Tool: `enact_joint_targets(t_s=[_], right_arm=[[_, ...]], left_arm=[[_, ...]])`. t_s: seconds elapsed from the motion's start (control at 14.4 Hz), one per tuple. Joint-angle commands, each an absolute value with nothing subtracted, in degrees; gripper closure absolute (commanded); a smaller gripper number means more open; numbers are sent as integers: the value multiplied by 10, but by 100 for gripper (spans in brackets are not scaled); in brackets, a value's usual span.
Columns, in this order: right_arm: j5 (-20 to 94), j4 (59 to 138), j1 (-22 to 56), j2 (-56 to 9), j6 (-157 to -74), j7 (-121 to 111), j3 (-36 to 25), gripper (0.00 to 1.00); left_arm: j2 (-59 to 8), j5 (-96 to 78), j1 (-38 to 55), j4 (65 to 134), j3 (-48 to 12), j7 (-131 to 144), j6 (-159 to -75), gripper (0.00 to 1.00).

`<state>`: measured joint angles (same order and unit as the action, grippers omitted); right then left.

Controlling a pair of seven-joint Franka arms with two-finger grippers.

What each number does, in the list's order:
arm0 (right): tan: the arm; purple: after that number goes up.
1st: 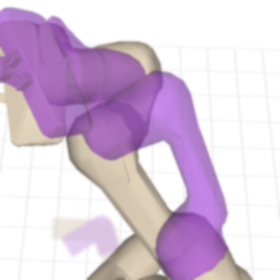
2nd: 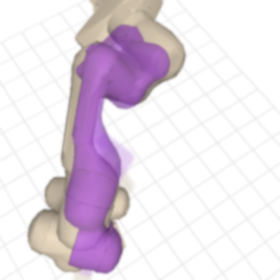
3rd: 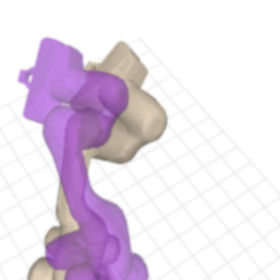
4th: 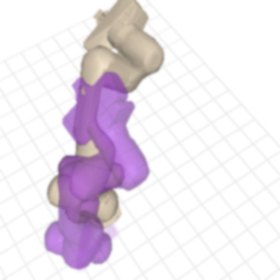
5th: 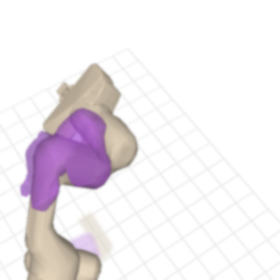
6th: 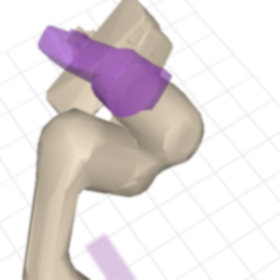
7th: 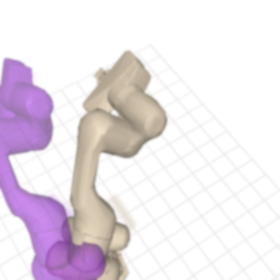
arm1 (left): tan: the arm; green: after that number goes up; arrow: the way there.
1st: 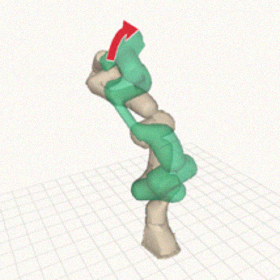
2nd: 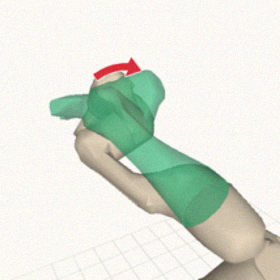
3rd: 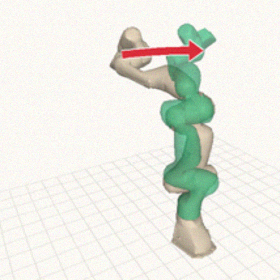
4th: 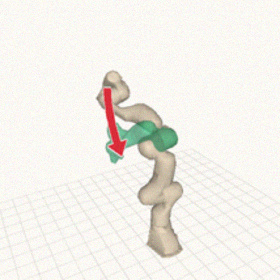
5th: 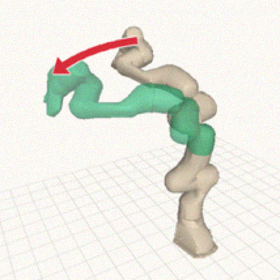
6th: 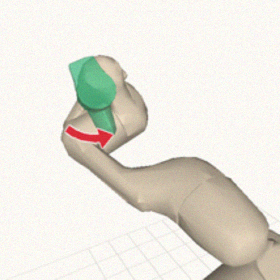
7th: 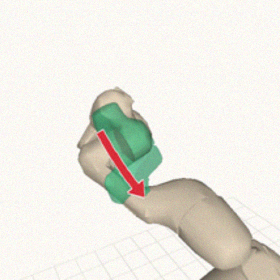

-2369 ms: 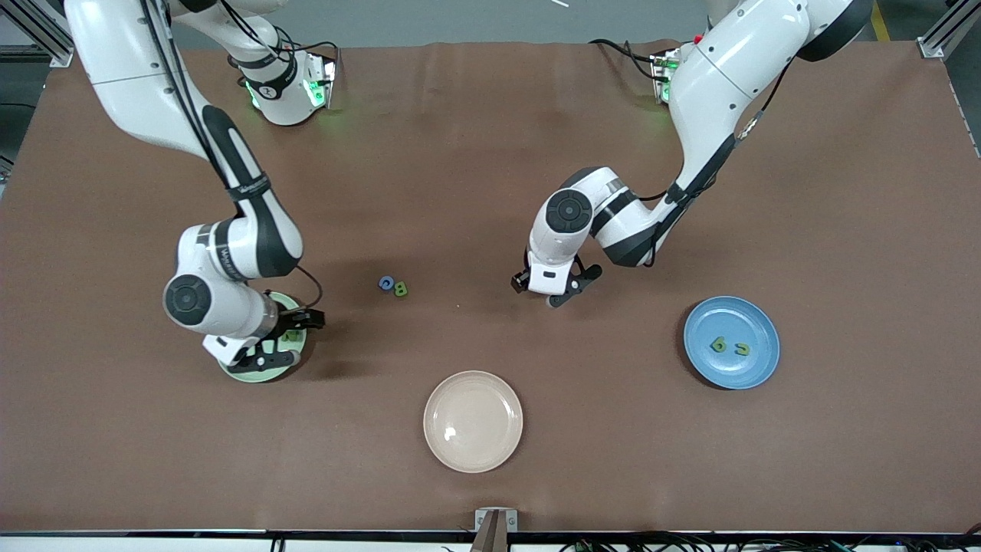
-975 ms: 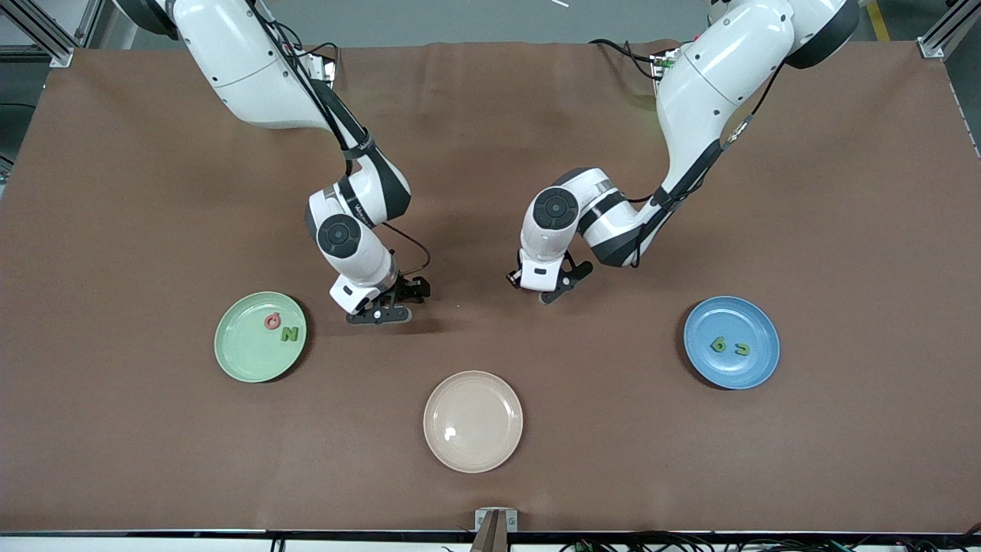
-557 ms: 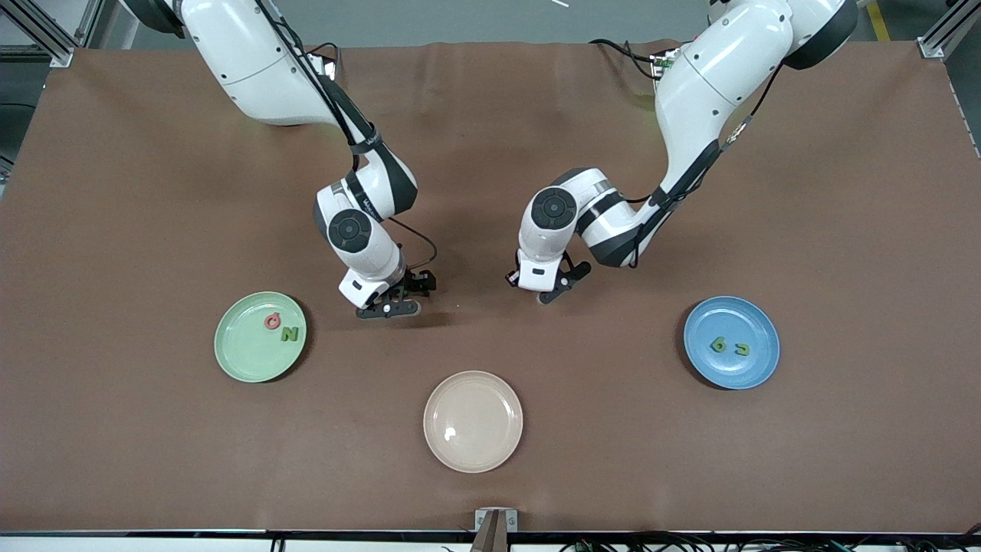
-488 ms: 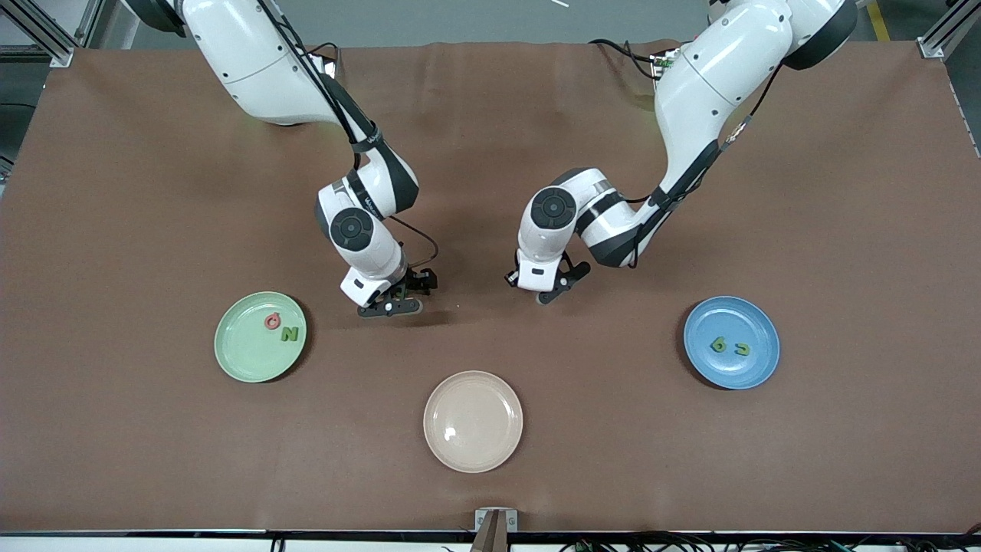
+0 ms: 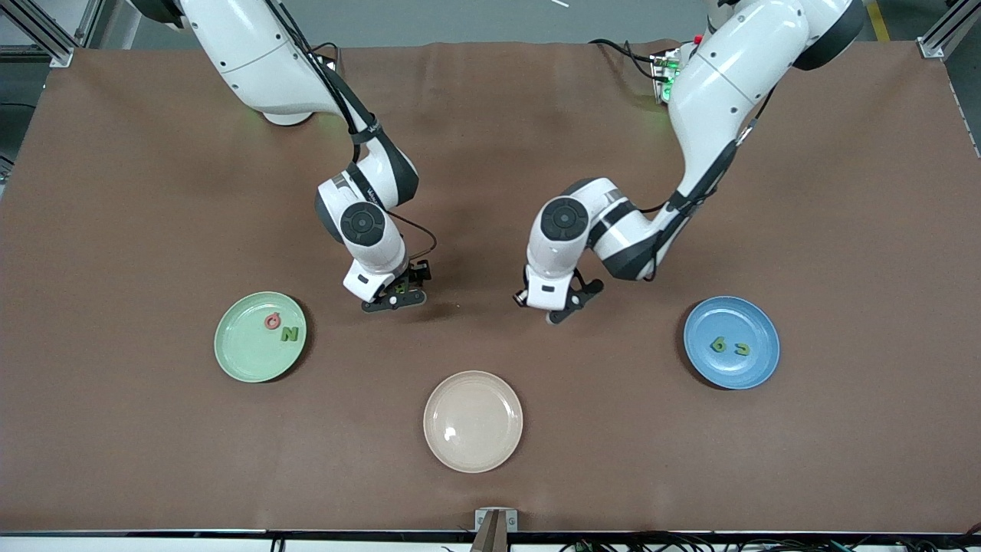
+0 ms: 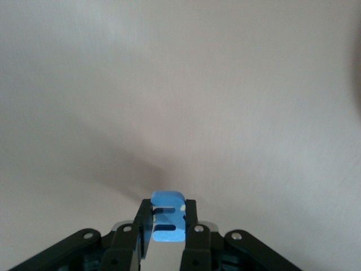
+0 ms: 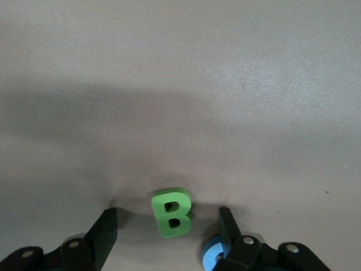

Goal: Sort upper and lower case letters into plates
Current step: 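Drop the m on the blue plate while the right gripper drops the B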

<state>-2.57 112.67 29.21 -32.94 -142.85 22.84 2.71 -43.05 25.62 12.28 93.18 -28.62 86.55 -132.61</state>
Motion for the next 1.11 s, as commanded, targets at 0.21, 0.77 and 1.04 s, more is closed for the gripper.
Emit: enact_joint_targets(t_s=[0.21,0.77,1.04], right_arm=[[-41,1139,296,-316,-1433,250,22,28],[-40,1137,277,-314,-1426,277,23,100],[-38,1083,213,-299,-1329,210,25,100]], left_arm=[[-386,264,26,925,-292,662,-1227,99],[-361,259,-101,941,-294,440,-1163,100],[-361,259,-177,967,-324,354,-1172,99]])
